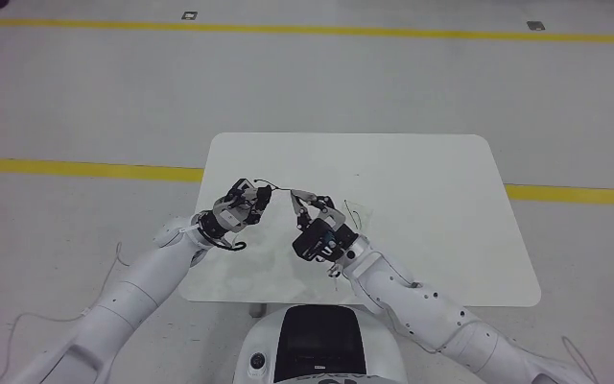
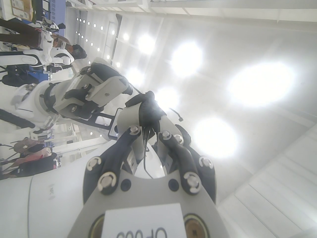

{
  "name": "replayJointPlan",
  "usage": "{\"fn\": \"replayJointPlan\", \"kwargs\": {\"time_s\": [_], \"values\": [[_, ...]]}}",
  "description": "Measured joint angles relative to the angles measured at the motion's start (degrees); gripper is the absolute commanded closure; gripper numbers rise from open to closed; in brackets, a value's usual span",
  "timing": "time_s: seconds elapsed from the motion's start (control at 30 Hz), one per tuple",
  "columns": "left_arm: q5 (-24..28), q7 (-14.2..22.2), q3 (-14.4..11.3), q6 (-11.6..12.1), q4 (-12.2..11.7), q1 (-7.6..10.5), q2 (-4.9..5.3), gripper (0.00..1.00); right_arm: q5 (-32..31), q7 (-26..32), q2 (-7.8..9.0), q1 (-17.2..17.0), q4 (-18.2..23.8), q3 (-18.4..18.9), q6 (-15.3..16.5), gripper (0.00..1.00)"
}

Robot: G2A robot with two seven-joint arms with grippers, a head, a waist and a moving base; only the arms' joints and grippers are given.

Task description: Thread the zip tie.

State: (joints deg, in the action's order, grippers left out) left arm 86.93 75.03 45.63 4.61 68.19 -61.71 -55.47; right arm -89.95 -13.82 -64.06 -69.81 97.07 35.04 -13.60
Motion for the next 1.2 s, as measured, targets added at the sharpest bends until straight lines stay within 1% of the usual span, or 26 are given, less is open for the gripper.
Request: {"fn": "replayJointPlan", "kwargs": {"time_s": [0.63,1.2], "values": [[0.0,0.0,0.0,0.0,0.0,0.0,0.0,1.0,0.0,0.59,1.43,-2.0,1.11,1.63,-0.01,1.0],[0.0,0.0,0.0,0.0,0.0,0.0,0.0,1.0,0.0,0.93,1.78,-2.86,1.25,2.37,0.73,1.0]]}}
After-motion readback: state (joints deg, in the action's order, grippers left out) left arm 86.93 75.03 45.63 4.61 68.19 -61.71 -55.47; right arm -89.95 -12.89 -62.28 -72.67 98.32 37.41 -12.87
